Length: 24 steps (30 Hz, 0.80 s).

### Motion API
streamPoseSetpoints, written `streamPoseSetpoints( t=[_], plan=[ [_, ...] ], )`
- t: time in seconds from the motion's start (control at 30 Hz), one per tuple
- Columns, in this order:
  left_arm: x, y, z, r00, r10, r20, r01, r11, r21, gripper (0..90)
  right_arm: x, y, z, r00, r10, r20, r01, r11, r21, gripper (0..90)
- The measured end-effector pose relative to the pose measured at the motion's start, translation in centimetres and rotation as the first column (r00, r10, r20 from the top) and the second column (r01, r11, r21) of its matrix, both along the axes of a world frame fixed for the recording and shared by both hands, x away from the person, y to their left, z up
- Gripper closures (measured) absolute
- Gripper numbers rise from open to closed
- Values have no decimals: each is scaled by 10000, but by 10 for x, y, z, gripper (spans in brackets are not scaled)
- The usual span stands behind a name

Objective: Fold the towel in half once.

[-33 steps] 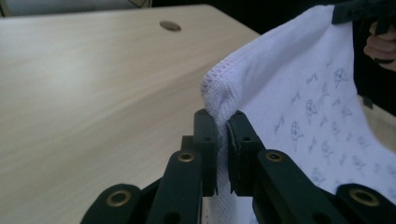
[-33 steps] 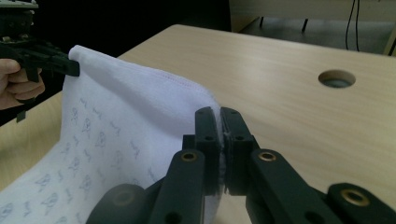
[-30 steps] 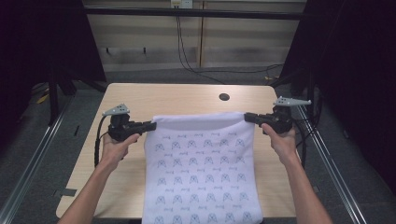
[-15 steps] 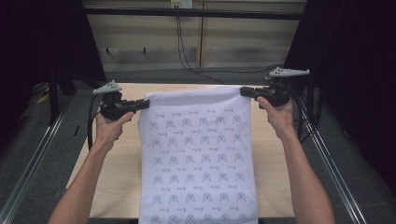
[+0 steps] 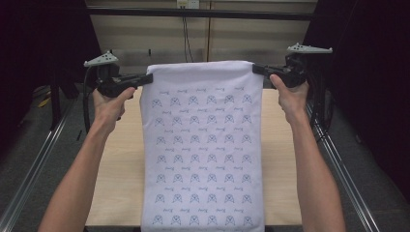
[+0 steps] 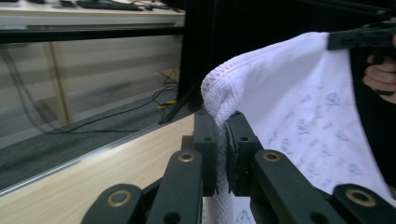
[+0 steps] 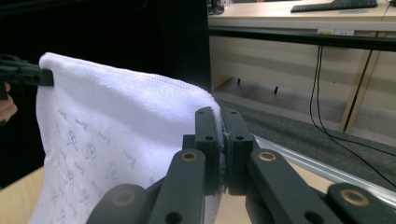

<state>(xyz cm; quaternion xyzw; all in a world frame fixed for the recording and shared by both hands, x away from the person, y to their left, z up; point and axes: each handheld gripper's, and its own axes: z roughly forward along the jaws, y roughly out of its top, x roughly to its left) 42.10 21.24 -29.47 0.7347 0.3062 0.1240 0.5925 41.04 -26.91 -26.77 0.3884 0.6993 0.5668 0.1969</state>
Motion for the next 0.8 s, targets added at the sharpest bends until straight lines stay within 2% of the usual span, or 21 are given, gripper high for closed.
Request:
streamPoseSetpoints(
  t=[0.07,0.13,0.2,0.23,0.3,0.4,0.47,0.5,0.6,0.67,0.7,0.73,0.8],
  plan=[
    [-7,-1,-13,9996,-216,-158,220,9993,288,850,-10,-3,-10,9997,215,-133,-218,9996,-190,865],
    [-19,-1,-33,9980,-416,-471,438,9979,474,850,-21,-6,-24,9985,443,-329,-448,9989,-132,865],
    [-32,0,-45,9960,-693,-559,709,9971,271,850,-32,-8,-37,9969,615,-482,-622,9980,-141,865],
    [-39,0,-51,9942,-839,-672,862,9958,324,850,-39,-9,-44,9953,758,-607,-766,9970,-110,865],
    [-56,1,-59,9924,-1044,-654,1075,9931,460,850,-55,-12,-56,9931,937,-707,-952,9953,-182,865],
    [-84,7,-71,9847,-1520,-850,1564,9866,472,850,-86,-15,-76,9872,1242,-1001,-1266,9918,-170,865],
    [-100,10,-81,9781,-1796,-1053,1838,9824,321,850,-107,-17,-88,9823,1516,-1101,-1536,9881,-103,865],
    [-108,11,-87,9765,-1829,-1139,1892,9808,479,850,-115,-18,-93,9805,1589,-1160,-1610,9869,-93,865],
    [-129,11,-105,9674,-1998,-1557,2119,9751,654,849,-146,-18,-112,9678,1951,-1592,-2004,9796,-177,865],
    [-142,11,-116,9579,-2166,-1885,2298,9719,509,849,-168,-16,-125,9585,2108,-1920,-2187,9756,-209,865],
    [-142,11,-116,9579,-2166,-1885,2298,9719,509,849,-177,-16,-131,9544,2125,-2096,-2229,9745,-273,865],
    [-154,12,-126,9531,-2119,-2160,2299,9712,618,849,-185,-17,-136,9517,2103,-2237,-2218,9747,-273,865],
    [-164,12,-134,9411,-2309,-2471,2555,9641,722,849,-199,-18,-149,9400,2235,-2577,-2352,9718,-151,865]
  ],
)
